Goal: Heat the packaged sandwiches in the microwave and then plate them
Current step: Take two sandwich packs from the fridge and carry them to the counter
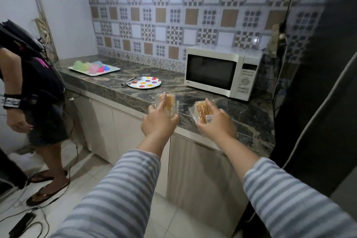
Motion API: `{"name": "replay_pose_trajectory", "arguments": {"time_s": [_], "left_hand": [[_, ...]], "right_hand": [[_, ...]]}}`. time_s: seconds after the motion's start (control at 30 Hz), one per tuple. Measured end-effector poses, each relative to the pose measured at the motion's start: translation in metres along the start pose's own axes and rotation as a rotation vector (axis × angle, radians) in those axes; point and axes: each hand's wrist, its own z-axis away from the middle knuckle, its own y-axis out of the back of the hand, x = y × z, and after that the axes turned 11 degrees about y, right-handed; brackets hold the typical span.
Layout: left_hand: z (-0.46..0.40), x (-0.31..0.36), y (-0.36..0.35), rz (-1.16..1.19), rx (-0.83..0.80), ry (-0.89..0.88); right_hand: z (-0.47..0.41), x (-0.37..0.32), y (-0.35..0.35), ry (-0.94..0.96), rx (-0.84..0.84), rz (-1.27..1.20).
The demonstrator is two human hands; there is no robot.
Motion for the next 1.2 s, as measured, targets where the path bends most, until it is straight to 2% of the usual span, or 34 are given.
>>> {"name": "replay_pose_trajectory", "arguments": {"time_s": [0.27,0.33,0.57,0.87,1.2], "left_hand": [[-0.131,0.047,-0.047,0.009,-0.092,-0.161],[-0.179,0.071,-0.062,0.021,-0.137,-0.232],[-0.25,0.115,-0.097,0.078,-0.155,-0.335],[-0.333,0.219,-0.146,0.16,-0.129,-0.422],[-0.408,0.364,-0.19,0.23,-0.111,-0.455]], "right_hand": [[-0.11,0.012,-0.035,-0.14,0.114,0.034],[-0.154,0.016,-0.045,-0.195,0.189,0.043],[-0.227,0.028,-0.052,-0.266,0.249,0.07],[-0.346,0.068,-0.022,-0.249,0.378,0.147],[-0.491,0.122,0.029,-0.212,0.426,0.183]]}}
